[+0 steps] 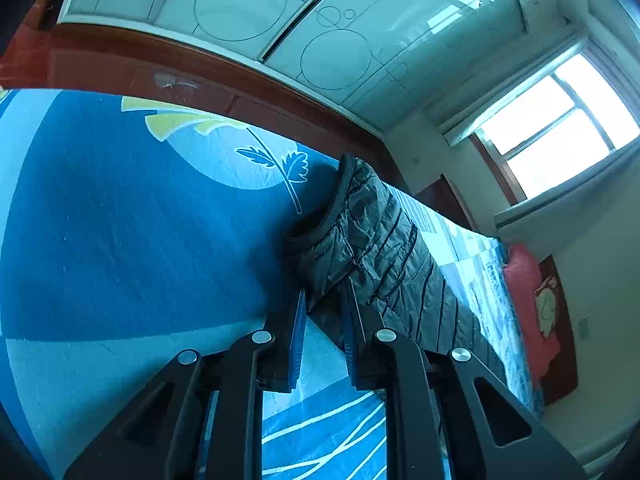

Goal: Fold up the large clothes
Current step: 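Close the left gripper on the other sleeve cuff, then lay the held sleeve across the jacket body and open the left gripper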

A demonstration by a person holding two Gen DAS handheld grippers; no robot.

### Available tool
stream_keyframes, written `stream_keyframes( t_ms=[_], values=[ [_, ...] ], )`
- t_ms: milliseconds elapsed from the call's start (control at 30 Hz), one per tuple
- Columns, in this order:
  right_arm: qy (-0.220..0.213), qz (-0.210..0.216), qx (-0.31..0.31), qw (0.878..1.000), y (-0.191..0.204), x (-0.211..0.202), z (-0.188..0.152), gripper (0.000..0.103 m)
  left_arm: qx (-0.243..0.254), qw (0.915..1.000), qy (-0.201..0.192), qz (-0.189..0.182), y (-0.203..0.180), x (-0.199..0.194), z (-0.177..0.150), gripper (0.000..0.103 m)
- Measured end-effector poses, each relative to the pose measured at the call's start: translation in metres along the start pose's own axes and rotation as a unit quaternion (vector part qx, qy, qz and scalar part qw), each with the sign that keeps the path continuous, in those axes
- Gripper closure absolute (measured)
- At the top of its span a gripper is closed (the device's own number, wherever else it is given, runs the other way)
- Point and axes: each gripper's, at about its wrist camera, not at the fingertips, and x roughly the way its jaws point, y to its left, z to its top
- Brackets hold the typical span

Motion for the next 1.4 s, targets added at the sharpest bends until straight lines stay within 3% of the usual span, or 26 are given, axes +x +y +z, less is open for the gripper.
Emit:
stream_keyframes(
  t_ms=[167,267,300,333,400,433,567,667,833,967,1100,1400],
  values=[
    [0.000,-0.001,0.000,1.000,0.001,0.000,0.000,0.017,-0.040,0.9987,-0.018,-0.028,0.011,-0.001,0.014,0.064],
    [0.000,-0.001,0.000,1.000,0.000,0.000,0.000,0.017,-0.019,0.9990,-0.016,-0.037,0.002,0.003,0.016,0.047],
    [-0.001,-0.001,0.000,1.000,0.001,0.000,0.000,0.017,-0.007,0.9993,-0.017,-0.033,-0.003,0.003,0.015,0.047],
    [-0.001,-0.001,0.000,1.000,0.001,0.000,0.000,0.017,0.014,0.9995,-0.019,-0.019,-0.010,0.006,0.013,0.048],
    [-0.001,-0.003,-0.001,1.000,0.001,0.000,-0.001,0.017,0.038,0.9990,-0.023,0.001,-0.015,0.008,0.010,0.071],
    [-0.001,-0.002,-0.001,1.000,0.000,0.000,0.000,0.017,0.045,0.9988,-0.016,0.014,-0.016,0.011,0.010,0.090],
    [-0.001,-0.001,0.000,1.000,0.001,0.000,0.000,0.017,0.042,0.9987,-0.024,0.017,-0.014,0.003,0.014,0.096],
    [-0.002,-0.001,0.000,1.000,0.001,0.000,-0.001,0.017,0.080,0.9957,-0.044,0.009,-0.033,-0.015,0.012,0.097],
    [-0.002,-0.001,0.000,1.000,0.001,0.000,-0.001,0.017,0.148,0.9867,-0.058,-0.036,-0.090,-0.042,-0.012,0.097],
    [-0.002,0.002,0.002,1.000,0.000,0.000,-0.001,0.017,0.220,0.9708,-0.040,-0.086,-0.148,-0.057,-0.058,0.097],
    [-0.003,0.007,0.005,1.000,-0.003,0.001,0.002,0.016,0.280,0.9532,-0.016,-0.114,-0.193,-0.063,-0.111,0.097],
    [-0.007,0.015,0.012,1.000,-0.009,0.003,0.004,0.016,0.400,0.9018,0.057,-0.154,-0.280,-0.057,-0.257,0.097]
  ],
)
